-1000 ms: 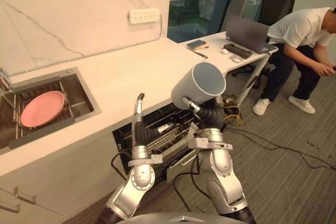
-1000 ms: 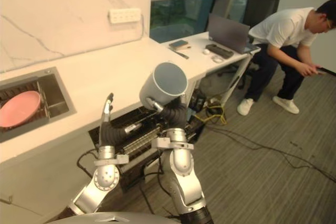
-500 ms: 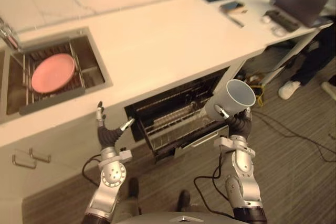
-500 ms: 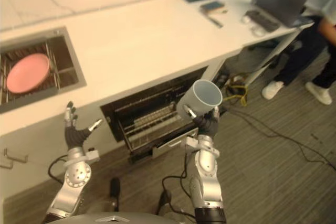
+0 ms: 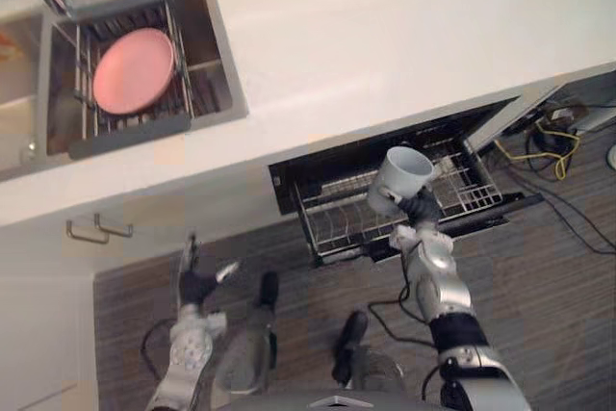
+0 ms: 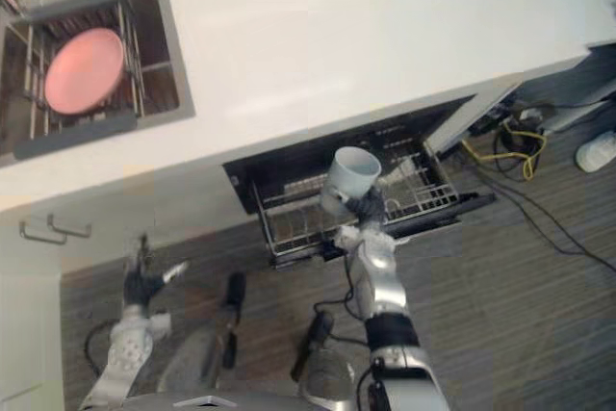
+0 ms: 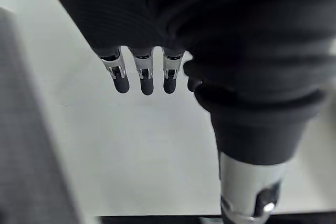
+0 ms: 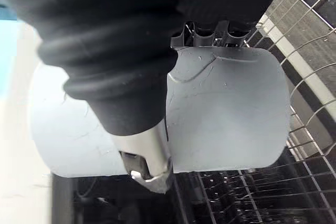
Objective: Walk over to the sink, pick up the cup, carry it to the dishwasher, place the cup inside the dishwasher, then close the dishwasher door
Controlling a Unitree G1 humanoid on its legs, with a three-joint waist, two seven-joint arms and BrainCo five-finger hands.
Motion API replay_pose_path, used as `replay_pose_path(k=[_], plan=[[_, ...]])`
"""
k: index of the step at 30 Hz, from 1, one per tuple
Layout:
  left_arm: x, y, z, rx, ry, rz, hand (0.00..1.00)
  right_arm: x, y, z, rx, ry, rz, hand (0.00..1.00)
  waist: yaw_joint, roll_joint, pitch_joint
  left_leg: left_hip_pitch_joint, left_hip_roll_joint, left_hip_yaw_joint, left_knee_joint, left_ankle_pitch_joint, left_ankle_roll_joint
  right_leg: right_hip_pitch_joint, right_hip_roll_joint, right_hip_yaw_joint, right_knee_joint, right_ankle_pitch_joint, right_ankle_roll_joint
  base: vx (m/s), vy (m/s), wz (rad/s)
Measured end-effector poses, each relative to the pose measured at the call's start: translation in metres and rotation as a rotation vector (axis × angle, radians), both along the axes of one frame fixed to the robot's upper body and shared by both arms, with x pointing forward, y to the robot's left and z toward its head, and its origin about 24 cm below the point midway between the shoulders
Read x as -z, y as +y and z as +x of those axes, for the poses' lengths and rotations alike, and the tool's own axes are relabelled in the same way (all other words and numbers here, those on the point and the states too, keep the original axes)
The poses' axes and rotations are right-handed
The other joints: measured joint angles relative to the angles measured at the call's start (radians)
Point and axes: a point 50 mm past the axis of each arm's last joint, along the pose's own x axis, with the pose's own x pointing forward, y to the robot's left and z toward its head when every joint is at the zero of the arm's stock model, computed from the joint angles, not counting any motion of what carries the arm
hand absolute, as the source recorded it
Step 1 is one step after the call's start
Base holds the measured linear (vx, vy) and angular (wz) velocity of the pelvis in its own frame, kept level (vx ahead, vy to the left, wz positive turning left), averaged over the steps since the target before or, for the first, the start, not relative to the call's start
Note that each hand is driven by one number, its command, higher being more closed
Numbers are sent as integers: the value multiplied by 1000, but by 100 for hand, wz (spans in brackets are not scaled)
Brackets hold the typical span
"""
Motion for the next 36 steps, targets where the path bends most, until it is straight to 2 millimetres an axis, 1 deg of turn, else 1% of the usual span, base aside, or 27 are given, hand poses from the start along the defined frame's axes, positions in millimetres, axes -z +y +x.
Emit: replay_pose_path(k=[1, 2, 3, 4, 6, 8, 9, 11, 14, 16, 17, 18, 21, 24, 30, 33, 36], plan=[[3, 1, -5, -2, 18, -13, 0, 1, -3, 2, 3, 16, 1, 100, 9, 1, 11, -2, -3, -6, 0, 6, -3, -1, -4, -7, 8, -6, 1, 94, -21, 34], [5, 1, -7, -3, 28, -37, 0, 4, -9, 8, 2, 58, -1, 100, 30, 0, 24, -5, -9, -12, 4, 11, 1, -8, -14, -14, 30, -20, 1, 84, -12, 25], [6, 1, -8, -3, 32, -54, 0, 6, -11, 10, -4, 82, 5, 100, 39, 1, 24, -10, -12, -14, 6, 18, 8, -14, -20, -19, 42, -27, 4, 113, -14, 30], [7, 1, -9, -2, 37, -90, 0, 7, -11, 16, -23, 118, 18, 100, 44, 5, 29, -13, -21, -29, 6, 22, 9, -17, -31, -31, 61, -42, 4, 83, -8, 32], [7, 1, -8, 9, 36, -130, 0, 4, -10, 26, -57, 141, 30, 100, 54, 11, 45, -12, -33, -37, 6, 22, 10, -19, -47, -40, 88, -59, 10, 59, 0, 26], [9, -1, -8, 24, 37, -181, 0, -4, -14, 36, -99, 162, 34, 100, 68, 25, 62, -16, -43, -54, 6, 22, 10, -20, -60, -56, 109, -73, 14, 28, -5, 23], [10, 0, -9, 25, 41, -189, 0, -5, -14, 38, -110, 172, 32, 100, 70, 28, 64, -18, -46, -59, 6, 22, 10, -22, -63, -61, 114, -77, 16, 8, -13, 22], [13, 5, -12, 10, 58, -223, 0, -10, -15, 45, -150, 199, 38, 100, 88, 31, 74, -29, -48, -64, 6, 22, 10, -39, -72, -65, 138, -89, 17, -1, -21, 9], [14, 3, -12, 28, 67, -256, 0, -17, -17, 54, -181, 229, 42, 100, 100, 44, 86, -48, -50, -77, 6, 24, 10, -57, -76, -78, 154, -96, 16, -9, -35, 11], [14, 2, -11, 44, 67, -263, 0, -18, -17, 57, -195, 256, 51, 100, 108, 47, 99, -50, -51, -88, 6, 25, 9, -58, -79, -86, 168, -107, 15, -6, -56, 16], [15, 1, -10, 54, 71, -268, 0, -17, -16, 58, -210, 276, 54, 100, 120, 47, 102, -51, -51, -90, 6, 25, 9, -62, -81, -87, 178, -114, 14, -6, -64, 5], [16, 0, -10, 61, 78, -274, 0, -17, -13, 59, -232, 299, 35, 0, 127, 47, 102, -56, -50, -91, 6, 26, 8, -73, -84, -87, 190, -121, 13, -5, -67, 4], [15, -2, -7, 74, 73, -287, 0, -23, -16, 63, -271, 314, -9, 0, 131, 50, 108, -71, -51, -98, 6, 33, 5, -92, -90, -90, 215, -136, 10, -5, -74, 4], [14, -4, -2, 85, 68, -291, 0, -27, -14, 65, -300, 316, -53, 0, 131, 51, 109, -70, -50, -107, 6, 34, 4, -93, -92, -95, 231, -149, 5, -1, -82, 7], [12, -5, 2, 101, 63, -295, 0, -31, -12, 67, -303, 297, -45, 0, 130, 49, 111, -65, -42, -101, 6, 35, -2, -101, -92, -89, 253, -164, -1, -27, -79, -3], [12, -5, 2, 103, 64, -294, 0, -37, -10, 65, -312, 217, 10, 0, 122, 44, 113, -46, -38, -83, 6, 33, -3, -93, -90, -73, 254, -163, -2, -38, -54, -14], [15, -3, -2, 95, 79, -291, 0, -39, -1, 46, -339, 38, 171, 0, 108, 30, 113, -5, -26, -44, 6, 19, -3, -67, -79, -36, 237, -154, -5, -47, -60, -36]])
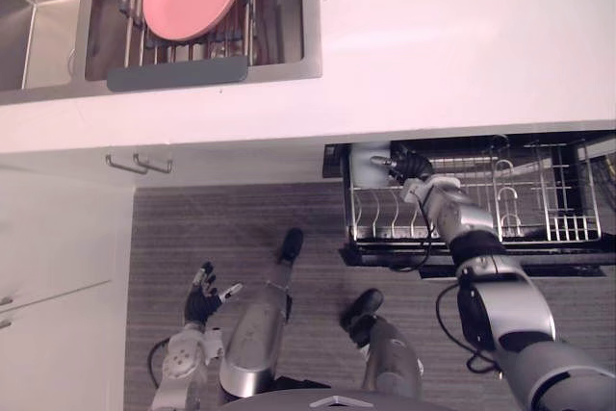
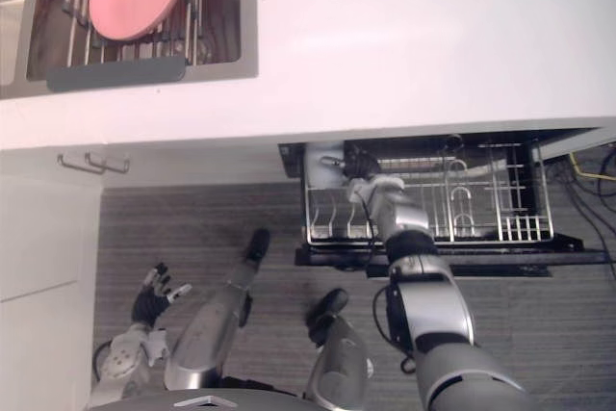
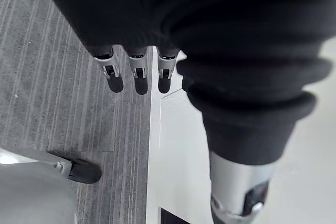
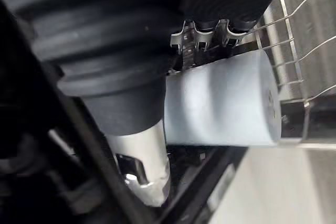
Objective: Walk over to the sink, pick up the cup, carry it to the dishwasher, place the cup inside the dishwasher, then close the dishwasher door
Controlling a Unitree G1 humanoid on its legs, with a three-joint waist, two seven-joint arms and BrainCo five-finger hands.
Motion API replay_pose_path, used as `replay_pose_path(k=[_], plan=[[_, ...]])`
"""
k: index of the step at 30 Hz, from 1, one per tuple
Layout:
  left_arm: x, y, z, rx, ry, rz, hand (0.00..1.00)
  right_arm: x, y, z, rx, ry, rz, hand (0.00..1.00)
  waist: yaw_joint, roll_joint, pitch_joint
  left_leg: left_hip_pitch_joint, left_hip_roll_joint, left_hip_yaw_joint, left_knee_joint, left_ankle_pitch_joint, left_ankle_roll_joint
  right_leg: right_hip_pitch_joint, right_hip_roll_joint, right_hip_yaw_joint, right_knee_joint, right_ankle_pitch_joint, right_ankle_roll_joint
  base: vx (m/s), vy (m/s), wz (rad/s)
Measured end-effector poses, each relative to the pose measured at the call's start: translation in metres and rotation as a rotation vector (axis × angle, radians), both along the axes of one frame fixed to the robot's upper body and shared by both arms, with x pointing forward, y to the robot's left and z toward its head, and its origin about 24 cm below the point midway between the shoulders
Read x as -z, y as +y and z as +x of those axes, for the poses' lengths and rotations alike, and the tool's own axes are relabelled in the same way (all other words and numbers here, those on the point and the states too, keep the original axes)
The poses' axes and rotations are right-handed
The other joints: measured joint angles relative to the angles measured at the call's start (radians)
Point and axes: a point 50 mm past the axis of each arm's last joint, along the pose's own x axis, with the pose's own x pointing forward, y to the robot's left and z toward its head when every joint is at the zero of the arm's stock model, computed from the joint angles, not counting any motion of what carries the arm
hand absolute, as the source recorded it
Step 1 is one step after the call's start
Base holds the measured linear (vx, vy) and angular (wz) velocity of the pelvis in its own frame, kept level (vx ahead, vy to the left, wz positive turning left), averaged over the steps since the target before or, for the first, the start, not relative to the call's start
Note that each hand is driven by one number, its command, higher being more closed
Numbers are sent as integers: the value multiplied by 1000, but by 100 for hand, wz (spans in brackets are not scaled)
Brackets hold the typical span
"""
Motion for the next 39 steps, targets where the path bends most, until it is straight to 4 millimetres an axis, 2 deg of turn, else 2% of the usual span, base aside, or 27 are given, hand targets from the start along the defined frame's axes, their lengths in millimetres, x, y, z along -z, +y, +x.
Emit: replay_pose_path(k=[3, 4, 6, 8, 9, 10, 11, 12, 14, 15, 16, 17, 18, 19, 21, 22, 23, 24, 25, 26, 27, 29, 30, 32, 35, 37, 39], plan=[[9, 12, -17, -58, 53, 12, 0, 22, 21, -34, -23, -60, 87, 0, -38, -48, -28, 41, 11, 42, -1, -26, 0, 24, 14, 38, -21, 6, 2, -7, -72, -38], [12, 19, -27, -88, 78, 24, 0, 38, 24, -51, -16, -39, 100, 0, -55, -71, -50, 55, 12, 49, 0, -38, -4, 37, 15, 42, -26, 3, 3, 68, -81, -17], [21, 30, -46, -152, 132, 32, 0, 62, 13, -82, 37, 8, 124, 0, -73, -99, -66, 90, 1, 40, 4, -52, 1, 89, 6, 29, -26, -17, 16, 73, -80, 14], [29, 37, -63, -215, 182, 30, 0, 69, 1, -99, 91, 5, 115, 0, -76, -107, -72, 95, -13, 23, 81, -96, 5, 140, -1, 8, -40, -20, 21, 85, -38, 30], [36, 45, -88, -308, 242, 24, 0, 67, -7, -106, 110, -12, 114, 0, -72, -112, -89, 98, -20, 22, 155, -147, 8, 191, 2, 1, -67, -17, 26, 82, -15, 15], [39, 48, -101, -340, 274, 24, 0, 65, -10, -107, 113, -26, 112, 0, -73, -114, -107, 99, -21, 24, 173, -163, 8, 204, 2, -2, -77, -15, 29, 41, 11, 2], [41, 53, -120, -388, 322, 26, 0, 58, -17, -108, 134, -64, 107, 0, -76, -123, -139, 95, -7, 94, 202, -217, 22, 232, -8, -14, -88, -14, 31, 50, 38, 21], [44, 55, -133, -408, 356, 25, 0, 48, -29, -111, 175, -114, 90, 0, -91, -134, -162, 87, 41, 226, 278, -263, 35, 263, -25, -40, -88, -15, 33, 61, 78, 33], [46, 53, -139, -397, 380, 22, 0, 44, -49, -118, 249, -122, 63, 0, -107, -134, -179, 65, 106, 288, 434, -296, 84, 291, -74, -51, -41, -28, 43, 69, 172, 35], [46, 51, -140, -392, 384, 18, 0, 44, -55, -120, 262, -109, 47, 0, -113, -135, -182, 61, 129, 287, 476, -301, 82, 297, -95, -47, -21, -31, 49, 70, 330, 11], [47, 45, -141, -370, 390, 17, 0, 43, -62, -124, 274, -100, 20, 0, -124, -125, -190, 67, 183, 277, 514, -294, 73, 310, -123, -35, 9, -35, 66, 49, 309, -7], [48, 37, -137, -347, 383, 11, 0, 41, -71, -127, 308, -99, 14, 0, -127, -110, -202, 77, 188, 234, 504, -307, -20, 311, -140, -11, 15, -26, 96, 56, 345, -17], [47, 34, -132, -328, 372, 17, 0, 39, -76, -128, 330, -102, 18, 0, -128, -108, -209, 86, 177, 236, 505, -333, -45, 313, -152, -1, 1, -10, 115, 67, 453, 0], [44, 33, -116, -264, 336, 48, 0, 38, -84, -132, 376, -99, 20, 0, -141, -108, -221, 78, 150, 242, 516, -367, -63, 331, -171, 2, -52, 37, 134, 62, 552, 15], [38, 36, -93, -167, 279, 106, 0, 36, -92, -135, 421, -100, 22, 0, -145, -128, -225, 60, 117, 259, 546, -397, -39, 334, -196, 13, -90, 121, 140, 21, 447, 12], [36, 38, -84, -126, 268, 131, 0, 31, -94, -134, 426, -119, 22, 0, -152, -131, -227, 61, 98, 276, 558, -432, -16, 312, -227, 37, -32, 162, 118, -60, 446, 10], [35, 41, -78, -95, 266, 151, 0, 25, -93, -138, 428, -147, 15, 0, -162, -142, -234, 65, 58, 277, 560, -456, 13, 265, -264, 100, 72, 188, -2, -68, 526, 27], [35, 41, -76, -90, 270, 148, 0, 22, -91, -142, 429, -162, 8, 0, -173, -144, -244, 67, 42, 266, 553, -462, 32, 245, -265, 153, 100, 227, -76, -35, 395, 72], [34, 40, -73, -81, 268, 142, 0, 16, -86, -149, 443, -201, 6, 0, -208, -128, -268, 75, 16, 228, 517, -447, 62, 207, -251, 258, 188, 288, -111, 55, 297, 101], [32, 45, -70, -59, 260, 152, 0, 17, -77, -154, 459, -222, 39, 0, -218, -138, -269, 111, -5, 212, 445, -411, 94, 152, -224, 316, 382, 260, -113, 84, 264, 96], [32, 48, -70, -53, 260, 160, 0, 20, -74, -155, 466, -223, 54, 0, -213, -151, -276, 132, -15, 210, 403, -393, 105, 125, -209, 328, 471, 223, -126, 137, 251, 54], [32, 48, -71, -8, 269, 178, 0, 21, -67, -149, 459, -245, 68, 0, -194, -172, -289, 226, -42, 192, 262, -325, 134, 67, -63, 348, 615, 51, -103, 194, 276, 22], [33, 46, -71, 6, 273, 178, 0, 19, -67, -148, 462, -258, 68, 0, -195, -171, -289, 240, -47, 180, 236, -314, 140, 65, -10, 354, 603, 13, -84, 149, 204, 38], [36, 42, -74, 25, 290, 176, 0, 11, -72, -149, 498, -299, 45, 0, -209, -180, -301, 275, -85, 144, 164, -268, 146, 56, 136, 358, 461, -84, -44, 134, 140, 67], [39, 41, -78, 45, 317, 190, 0, 7, -74, -151, 501, -317, 28, 0, -220, -184, -332, 282, -115, 121, 148, -260, 151, 64, 195, 365, 225, -131, -64, 141, 83, 41], [41, 39, -83, 69, 334, 195, 0, 1, -73, -151, 496, -351, 21, 0, -221, -163, -344, 289, -128, 122, 148, -265, 143, 90, 211, 410, -13, -59, -102, 167, 93, 10], [44, 34, -88, 80, 351, 187, 0, -1, -73, -151, 501, -366, 15, 0, -222, -143, -363, 294, -127, 130, 149, -276, 129, 122, 214, 422, -108, 17, -110, 167, 41, -7]])
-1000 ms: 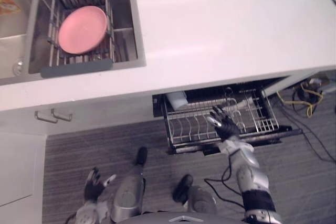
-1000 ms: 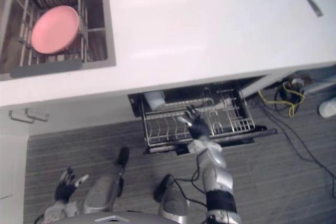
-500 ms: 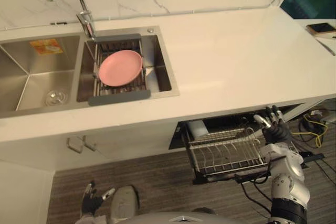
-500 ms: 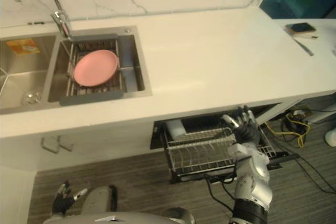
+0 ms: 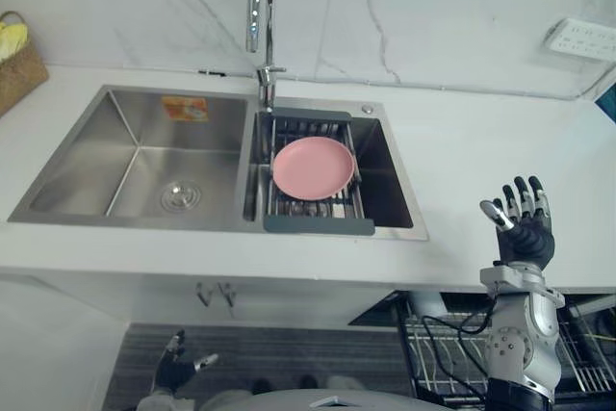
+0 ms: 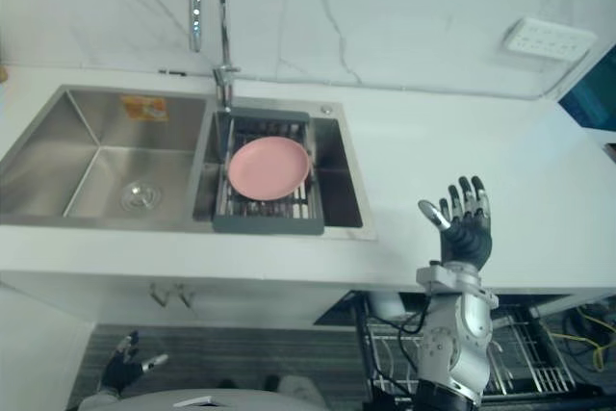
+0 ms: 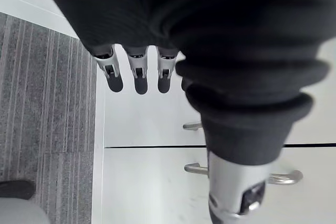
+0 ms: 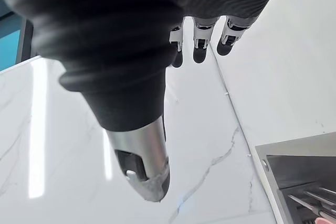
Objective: Walk over to the sink, pick up the cup, carry it to the dishwasher, place the cup inside the dishwasher, then close the dishwasher door
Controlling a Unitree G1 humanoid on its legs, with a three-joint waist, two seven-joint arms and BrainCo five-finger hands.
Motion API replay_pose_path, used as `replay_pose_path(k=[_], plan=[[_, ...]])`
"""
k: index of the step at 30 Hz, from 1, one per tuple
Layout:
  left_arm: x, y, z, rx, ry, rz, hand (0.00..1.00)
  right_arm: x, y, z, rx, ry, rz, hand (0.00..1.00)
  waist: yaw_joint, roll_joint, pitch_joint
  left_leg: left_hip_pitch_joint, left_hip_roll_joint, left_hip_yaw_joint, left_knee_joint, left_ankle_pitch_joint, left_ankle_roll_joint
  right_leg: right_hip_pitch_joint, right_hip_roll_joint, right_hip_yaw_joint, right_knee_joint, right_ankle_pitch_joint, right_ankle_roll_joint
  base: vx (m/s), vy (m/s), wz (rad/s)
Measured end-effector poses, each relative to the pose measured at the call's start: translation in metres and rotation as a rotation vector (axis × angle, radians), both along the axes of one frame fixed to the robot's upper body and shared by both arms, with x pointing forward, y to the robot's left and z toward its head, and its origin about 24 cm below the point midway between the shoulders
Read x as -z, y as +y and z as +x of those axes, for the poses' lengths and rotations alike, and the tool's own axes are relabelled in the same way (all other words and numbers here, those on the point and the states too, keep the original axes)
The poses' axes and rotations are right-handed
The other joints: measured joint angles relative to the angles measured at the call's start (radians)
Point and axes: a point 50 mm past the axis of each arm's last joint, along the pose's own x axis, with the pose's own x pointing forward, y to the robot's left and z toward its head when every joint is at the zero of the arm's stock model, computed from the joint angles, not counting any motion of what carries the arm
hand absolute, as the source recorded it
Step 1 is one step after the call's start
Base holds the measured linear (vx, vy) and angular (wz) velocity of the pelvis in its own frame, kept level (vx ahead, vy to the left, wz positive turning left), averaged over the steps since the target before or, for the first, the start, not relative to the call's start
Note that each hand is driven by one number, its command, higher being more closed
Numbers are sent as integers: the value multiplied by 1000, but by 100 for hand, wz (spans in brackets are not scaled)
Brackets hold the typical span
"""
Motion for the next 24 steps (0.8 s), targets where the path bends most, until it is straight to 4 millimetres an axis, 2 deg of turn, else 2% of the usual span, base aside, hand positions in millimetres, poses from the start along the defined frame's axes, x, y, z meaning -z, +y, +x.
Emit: replay_pose_path(k=[3, 8, 9, 14, 17, 21, 24], plan=[[1, -3, -4, -6, -4, -5, 0, -8, 1, 3, 10, -41, -29, 0, 7, 20, -15, 17, 20, 36, -19, -10, -12, 45, 26, 30, -98, 50, -6, 150, -4, -34], [2, -4, -5, -8, -2, -3, 0, -33, 8, 1, -3, -146, -88, 0, -8, 22, -19, 36, 33, 49, -53, -9, -11, 70, 44, 49, -157, 83, -10, 59, -12, -15], [4, -14, -2, 36, 5, -20, 0, -36, 17, 4, -35, -156, -135, 0, -14, 52, -46, 49, 39, 70, -108, 11, 3, 87, 54, 56, -213, 115, -10, 0, 0, 0], [4, -14, -2, 36, 6, -21, 0, -36, 18, 4, -42, -156, -134, 0, -12, 53, -45, 46, 39, 70, -109, 11, 3, 86, 54, 55, -214, 115, -10, 0, 0, 0], [7, -13, -4, 26, 31, -33, 0, -34, 27, 8, -87, -148, -139, 0, -12, 54, -45, 45, 39, 71, -108, 10, 1, 87, 52, 49, -215, 115, -10, 0, 0, 2], [13, -9, -5, -17, 98, -71, 0, -33, 45, 11, -169, -116, -235, 0, -5, 49, -43, 48, 44, 105, -102, -4, -24, 107, 42, 17, -224, 115, -9, -2, 8, 21], [18, -4, -11, -79, 161, -110, 0, -34, 65, 17, -226, -67, -407, 0, 1, 36, -32, 54, 50, 160, -82, -14, -41, 134, 33, -7, -227, 109, 2, -19, 17, 25]])
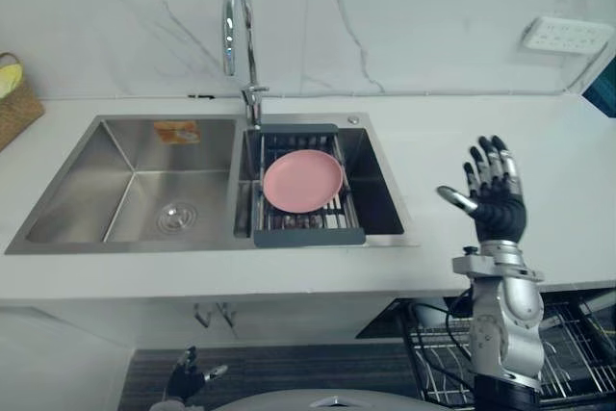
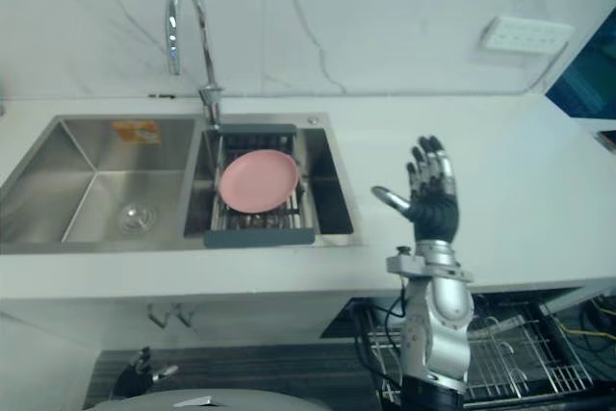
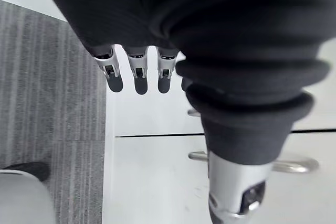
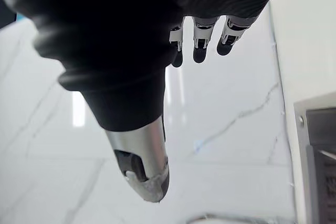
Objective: Walk over to the sink, pick up the cup, carry it to the dishwasher, place the cup inside the dishwasher, then close the dishwasher door
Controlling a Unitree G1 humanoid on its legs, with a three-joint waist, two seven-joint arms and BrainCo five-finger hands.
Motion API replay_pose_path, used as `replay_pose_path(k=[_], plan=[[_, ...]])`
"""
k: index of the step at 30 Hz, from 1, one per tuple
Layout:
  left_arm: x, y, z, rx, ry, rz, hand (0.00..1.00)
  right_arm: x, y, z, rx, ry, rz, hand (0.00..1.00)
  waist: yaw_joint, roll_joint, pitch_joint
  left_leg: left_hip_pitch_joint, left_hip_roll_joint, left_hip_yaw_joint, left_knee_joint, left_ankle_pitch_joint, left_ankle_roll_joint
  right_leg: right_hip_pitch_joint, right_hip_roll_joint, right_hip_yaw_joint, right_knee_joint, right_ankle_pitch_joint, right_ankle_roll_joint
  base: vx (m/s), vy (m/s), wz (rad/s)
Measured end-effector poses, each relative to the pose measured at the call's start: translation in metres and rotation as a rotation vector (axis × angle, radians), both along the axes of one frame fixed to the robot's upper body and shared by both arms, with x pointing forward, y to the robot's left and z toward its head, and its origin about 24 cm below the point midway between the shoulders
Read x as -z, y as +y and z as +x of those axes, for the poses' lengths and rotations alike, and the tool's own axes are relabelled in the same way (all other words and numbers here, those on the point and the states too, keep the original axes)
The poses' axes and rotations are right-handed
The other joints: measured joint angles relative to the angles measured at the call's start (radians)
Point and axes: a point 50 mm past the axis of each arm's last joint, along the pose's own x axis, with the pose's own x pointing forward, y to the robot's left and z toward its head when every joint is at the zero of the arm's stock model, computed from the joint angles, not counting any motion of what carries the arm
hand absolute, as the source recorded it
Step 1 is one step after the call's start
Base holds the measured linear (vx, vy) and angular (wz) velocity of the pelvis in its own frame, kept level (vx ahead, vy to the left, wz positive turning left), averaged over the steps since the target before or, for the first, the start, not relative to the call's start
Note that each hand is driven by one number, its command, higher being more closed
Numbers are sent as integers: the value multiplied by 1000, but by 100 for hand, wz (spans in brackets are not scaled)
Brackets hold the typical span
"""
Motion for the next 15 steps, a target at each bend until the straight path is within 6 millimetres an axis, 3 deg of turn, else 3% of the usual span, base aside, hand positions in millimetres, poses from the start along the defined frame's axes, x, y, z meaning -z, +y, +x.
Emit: replay_pose_path(k=[2, 4, 15], plan=[[3, 3, -8, -64, 51, -35, 0, 0, 17, 6, -11, 45, -263, 0, 13, -10, 3, 13, 4, 22, 11, 0, 2, 7, -2, -28, 14, -13, 16, -37, -9, 16], [4, 7, -11, -71, 75, -34, 0, -7, 25, 8, -14, 31, -388, 0, 19, -19, 7, 10, 5, 23, 8, 1, 4, 6, -5, -56, 12, -14, 14, -38, -21, 10], [5, 15, -23, -136, 118, -43, 0, -26, 23, 30, 1, 63, -854, 0, 24, -34, 27, 20, 7, 23, -11, 15, 8, 24, -9, -90, 2, -12, 15, -25, -14, 4]])
